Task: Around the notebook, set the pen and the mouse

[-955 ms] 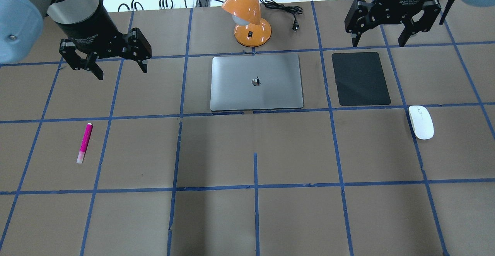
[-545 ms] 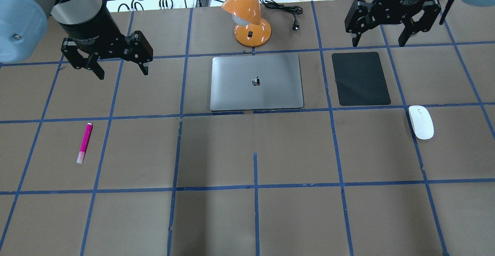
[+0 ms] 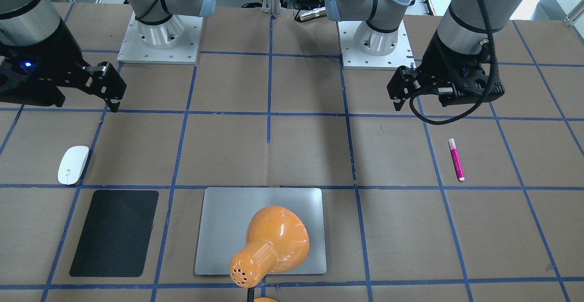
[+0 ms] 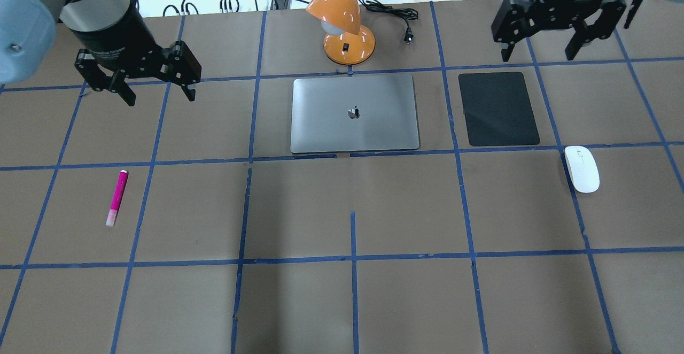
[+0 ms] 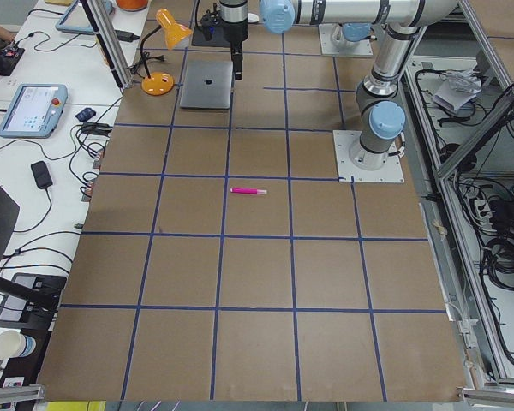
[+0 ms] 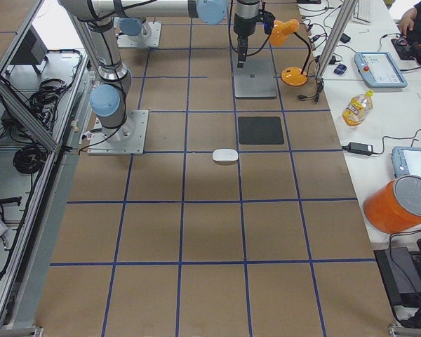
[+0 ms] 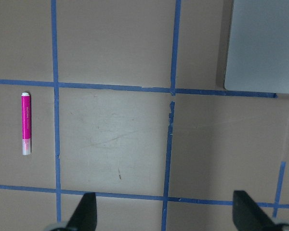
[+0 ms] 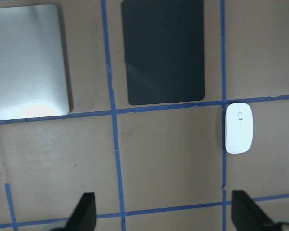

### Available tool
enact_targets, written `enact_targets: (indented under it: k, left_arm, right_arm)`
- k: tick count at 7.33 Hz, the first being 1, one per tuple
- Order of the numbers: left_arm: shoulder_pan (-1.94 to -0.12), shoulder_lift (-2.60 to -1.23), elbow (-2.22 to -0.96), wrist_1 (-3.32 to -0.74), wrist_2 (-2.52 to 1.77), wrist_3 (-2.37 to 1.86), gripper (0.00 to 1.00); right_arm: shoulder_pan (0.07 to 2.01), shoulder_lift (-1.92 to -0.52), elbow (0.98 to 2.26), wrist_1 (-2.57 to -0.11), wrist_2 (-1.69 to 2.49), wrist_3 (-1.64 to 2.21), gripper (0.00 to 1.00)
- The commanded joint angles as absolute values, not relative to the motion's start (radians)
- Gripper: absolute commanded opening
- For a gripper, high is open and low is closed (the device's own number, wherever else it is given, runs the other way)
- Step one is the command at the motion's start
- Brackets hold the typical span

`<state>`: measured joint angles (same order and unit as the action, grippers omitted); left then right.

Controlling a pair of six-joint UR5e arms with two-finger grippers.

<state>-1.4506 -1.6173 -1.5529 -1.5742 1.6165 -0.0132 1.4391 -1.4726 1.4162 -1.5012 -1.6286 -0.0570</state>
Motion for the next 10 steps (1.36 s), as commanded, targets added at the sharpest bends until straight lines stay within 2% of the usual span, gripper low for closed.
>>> enact_targets:
  k: [1, 3, 5, 7, 10]
  left_arm:
    - [-1.227, -1.656, -1.613, -1.565, 1.547, 0.108, 1.0]
    - [-1.071, -1.706, -1.749, -1.405, 1.546, 0.416, 1.0]
    - [-0.959, -1.745, -1.891, -1.247, 1.552, 0.599, 1.0]
    - [-0.95, -1.845, -1.983, -0.979, 1.584, 0.672, 1.0]
    - [-0.95, -1.876, -2.072, -0.83, 1.585, 0.68, 1.0]
  right_arm:
    - [1.23, -1.476, 1.428, -1.462, -1.638, -0.316, 1.0]
    - [1.09, -1.439, 1.486, -1.561, -1.641, -0.458, 1.0]
    - [1.046, -1.381, 1.615, -1.716, -1.637, -0.463, 1.0]
    - [1.055, -1.338, 1.725, -1.857, -1.629, -0.465, 1.0]
    - [1.068, -1.206, 1.775, -1.977, -1.625, -0.448, 1.0]
